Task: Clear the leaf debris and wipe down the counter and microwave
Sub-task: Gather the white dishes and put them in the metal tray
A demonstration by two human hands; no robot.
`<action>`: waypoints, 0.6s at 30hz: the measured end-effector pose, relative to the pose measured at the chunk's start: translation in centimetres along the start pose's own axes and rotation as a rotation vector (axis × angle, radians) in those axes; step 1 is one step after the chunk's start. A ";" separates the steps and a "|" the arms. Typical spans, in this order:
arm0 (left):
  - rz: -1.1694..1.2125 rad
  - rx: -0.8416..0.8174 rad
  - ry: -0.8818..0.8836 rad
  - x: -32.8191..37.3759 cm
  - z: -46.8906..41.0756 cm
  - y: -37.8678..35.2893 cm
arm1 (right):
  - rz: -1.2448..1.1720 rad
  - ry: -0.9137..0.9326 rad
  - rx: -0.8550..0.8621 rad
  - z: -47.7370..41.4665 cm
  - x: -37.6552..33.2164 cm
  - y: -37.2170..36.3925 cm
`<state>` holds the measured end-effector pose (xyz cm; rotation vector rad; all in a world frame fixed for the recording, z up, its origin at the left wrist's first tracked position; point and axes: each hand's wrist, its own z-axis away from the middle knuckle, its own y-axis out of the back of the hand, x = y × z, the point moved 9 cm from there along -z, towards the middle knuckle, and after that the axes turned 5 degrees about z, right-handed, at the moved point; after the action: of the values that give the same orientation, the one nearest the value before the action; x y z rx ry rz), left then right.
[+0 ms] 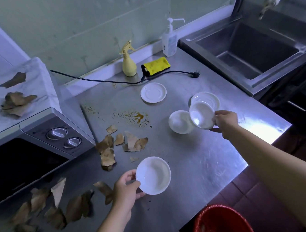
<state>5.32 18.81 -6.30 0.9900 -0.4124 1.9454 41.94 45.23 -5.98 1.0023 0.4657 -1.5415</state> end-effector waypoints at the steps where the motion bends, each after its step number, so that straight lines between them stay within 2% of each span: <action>1: 0.008 0.003 0.001 0.0 0.0 0.0 | 0.022 0.008 -0.027 0.1 -0.5 -1.3; 6: 0.044 0.025 0.010 -0.2 0.4 1.0 | 0.217 0.031 -0.093 -0.3 -1.1 -6.9; 11: 0.095 0.045 0.017 -0.3 0.9 2.6 | 0.549 0.177 0.000 -0.7 -1.5 -7.9; 13: 0.123 0.044 0.027 -0.5 1.2 3.2 | 0.511 0.166 -0.028 -0.9 -0.8 -8.3; 18: 0.149 0.036 0.033 -0.5 1.7 4.3 | 0.224 -0.005 -0.121 0.1 1.6 -8.7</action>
<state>2.70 15.09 -5.16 0.9727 -0.4451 2.1064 33.77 46.34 -9.25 0.9244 0.4232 -1.3007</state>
